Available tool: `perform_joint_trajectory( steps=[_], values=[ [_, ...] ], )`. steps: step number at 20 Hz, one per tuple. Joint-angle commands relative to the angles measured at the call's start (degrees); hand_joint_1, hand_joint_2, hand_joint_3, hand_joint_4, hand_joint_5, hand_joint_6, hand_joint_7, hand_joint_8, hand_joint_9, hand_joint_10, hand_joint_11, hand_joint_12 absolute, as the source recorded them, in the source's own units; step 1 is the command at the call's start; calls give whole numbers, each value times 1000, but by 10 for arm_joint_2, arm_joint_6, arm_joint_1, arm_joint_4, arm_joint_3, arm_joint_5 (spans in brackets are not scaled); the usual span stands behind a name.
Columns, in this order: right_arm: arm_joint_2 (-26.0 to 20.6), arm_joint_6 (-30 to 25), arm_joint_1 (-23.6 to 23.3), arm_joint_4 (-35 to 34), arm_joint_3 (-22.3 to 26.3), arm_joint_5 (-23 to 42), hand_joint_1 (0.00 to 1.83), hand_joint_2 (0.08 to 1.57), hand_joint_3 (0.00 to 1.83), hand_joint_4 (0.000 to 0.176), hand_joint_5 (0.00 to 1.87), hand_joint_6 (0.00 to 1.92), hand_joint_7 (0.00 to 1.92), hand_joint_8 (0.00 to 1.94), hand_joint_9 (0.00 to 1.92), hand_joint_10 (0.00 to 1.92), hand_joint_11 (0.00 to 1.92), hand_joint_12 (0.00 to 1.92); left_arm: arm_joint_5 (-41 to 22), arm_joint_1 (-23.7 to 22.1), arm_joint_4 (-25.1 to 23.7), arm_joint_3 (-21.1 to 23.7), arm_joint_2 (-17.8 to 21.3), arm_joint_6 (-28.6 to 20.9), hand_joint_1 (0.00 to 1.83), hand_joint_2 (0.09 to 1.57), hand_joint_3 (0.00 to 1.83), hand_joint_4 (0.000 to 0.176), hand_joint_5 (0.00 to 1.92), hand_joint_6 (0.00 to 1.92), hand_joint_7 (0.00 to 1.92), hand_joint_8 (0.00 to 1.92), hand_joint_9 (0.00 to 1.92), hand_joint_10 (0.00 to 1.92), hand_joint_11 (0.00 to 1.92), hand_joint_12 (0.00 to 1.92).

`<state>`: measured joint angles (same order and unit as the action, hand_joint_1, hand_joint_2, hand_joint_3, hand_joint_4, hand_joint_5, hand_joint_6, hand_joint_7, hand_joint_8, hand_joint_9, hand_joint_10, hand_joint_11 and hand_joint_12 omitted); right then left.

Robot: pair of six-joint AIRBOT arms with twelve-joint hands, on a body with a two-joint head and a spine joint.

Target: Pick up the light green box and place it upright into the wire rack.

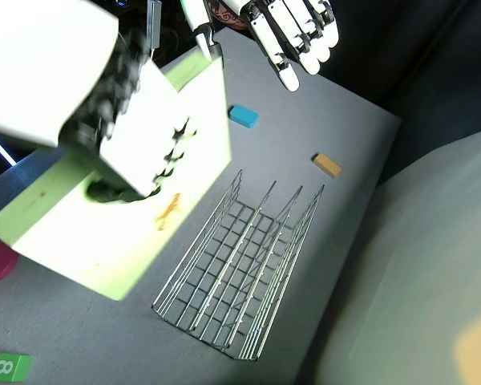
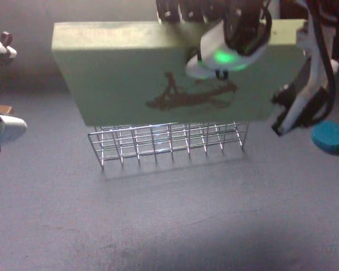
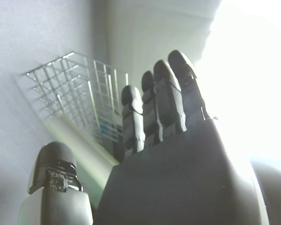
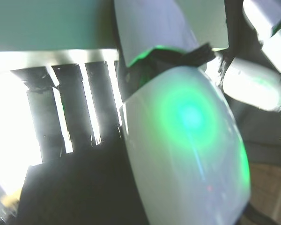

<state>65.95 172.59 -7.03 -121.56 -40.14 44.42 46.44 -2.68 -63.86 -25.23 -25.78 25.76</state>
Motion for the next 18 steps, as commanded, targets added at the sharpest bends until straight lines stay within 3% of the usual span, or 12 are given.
perform_joint_trajectory(
  steps=[1, 9, 18],
  values=[
    [4, -1, -11, 41, -6, -41, 1361, 1168, 0, 0, 720, 1190, 897, 1107, 900, 1346, 839, 1429, -16, -8, -47, -2, 3, 2, 145, 1164, 1, 61, 282, 2, 241, 2, 220, 2, 0, 635],
    [63, -1, 0, 75, -84, -83, 1359, 1177, 0, 0, 710, 1190, 897, 1117, 861, 1400, 801, 1462, -16, -9, -47, -3, 3, 2, 145, 1168, 1, 61, 282, 0, 240, 1, 226, 2, 0, 647],
    [81, -1, 20, 75, -95, -77, 1357, 1180, 0, 0, 722, 1199, 900, 1123, 830, 1419, 798, 1470, -16, -9, -47, -2, 3, 2, 144, 1171, 2, 61, 281, 0, 240, 0, 229, 2, 0, 660]
  ],
)
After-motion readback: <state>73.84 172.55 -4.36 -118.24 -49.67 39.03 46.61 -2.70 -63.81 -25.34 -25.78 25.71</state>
